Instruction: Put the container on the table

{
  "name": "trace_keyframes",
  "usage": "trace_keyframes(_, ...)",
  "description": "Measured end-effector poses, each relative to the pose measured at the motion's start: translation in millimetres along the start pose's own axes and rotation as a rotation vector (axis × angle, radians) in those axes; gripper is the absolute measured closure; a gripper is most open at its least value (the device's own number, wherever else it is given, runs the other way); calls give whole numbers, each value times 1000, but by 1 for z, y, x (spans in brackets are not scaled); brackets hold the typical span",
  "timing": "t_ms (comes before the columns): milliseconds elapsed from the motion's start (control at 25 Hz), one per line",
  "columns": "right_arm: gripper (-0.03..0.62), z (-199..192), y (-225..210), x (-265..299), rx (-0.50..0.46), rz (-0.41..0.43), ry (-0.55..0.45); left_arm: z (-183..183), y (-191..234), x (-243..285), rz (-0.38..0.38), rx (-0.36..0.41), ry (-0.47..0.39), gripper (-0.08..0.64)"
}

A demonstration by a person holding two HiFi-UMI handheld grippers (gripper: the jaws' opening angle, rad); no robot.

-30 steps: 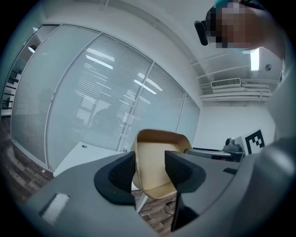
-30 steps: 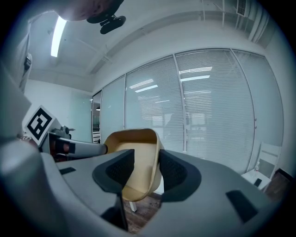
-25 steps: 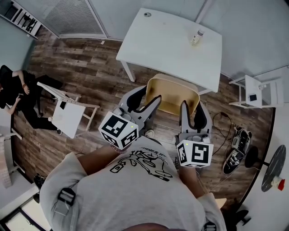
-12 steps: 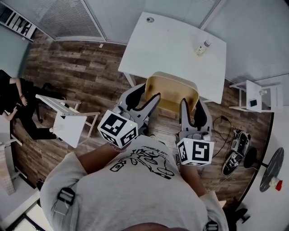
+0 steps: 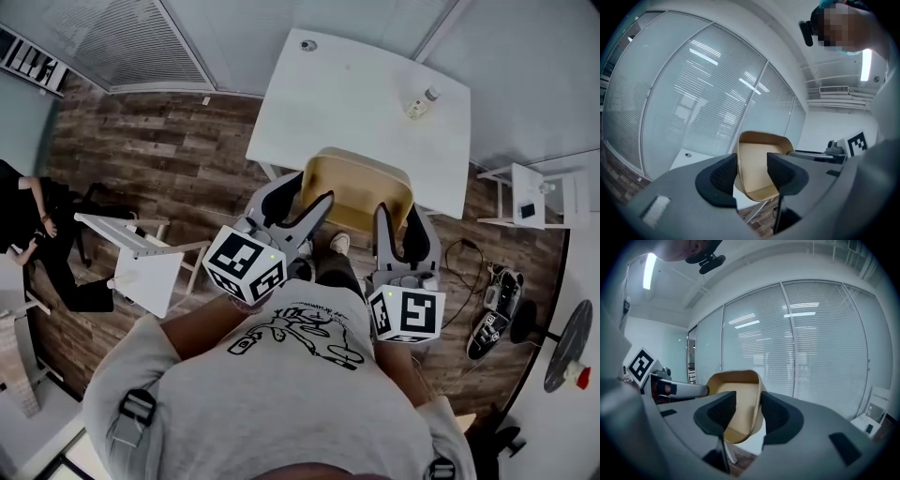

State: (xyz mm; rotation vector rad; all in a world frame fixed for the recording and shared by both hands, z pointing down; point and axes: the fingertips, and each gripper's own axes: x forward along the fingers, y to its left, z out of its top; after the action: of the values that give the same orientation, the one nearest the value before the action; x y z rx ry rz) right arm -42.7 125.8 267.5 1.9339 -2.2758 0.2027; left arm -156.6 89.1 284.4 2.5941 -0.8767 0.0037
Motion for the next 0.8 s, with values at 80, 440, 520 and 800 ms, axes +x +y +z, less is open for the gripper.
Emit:
trace_keyframes(80,443,2,-4,6,-1,-2,-2,0,2,6,-5,-5,3,364)
trace_keyframes(440,443,11,-41,33,11,8,-20,11,5,48,4,0,-1,364)
trace_keyframes(520,443,12,-51,42,15,6,-20,13,8,61,4,0,0,364)
trace_keyframes(800,443,14,-107,77,32,13,-18,19,11,123,18,-2,13,364)
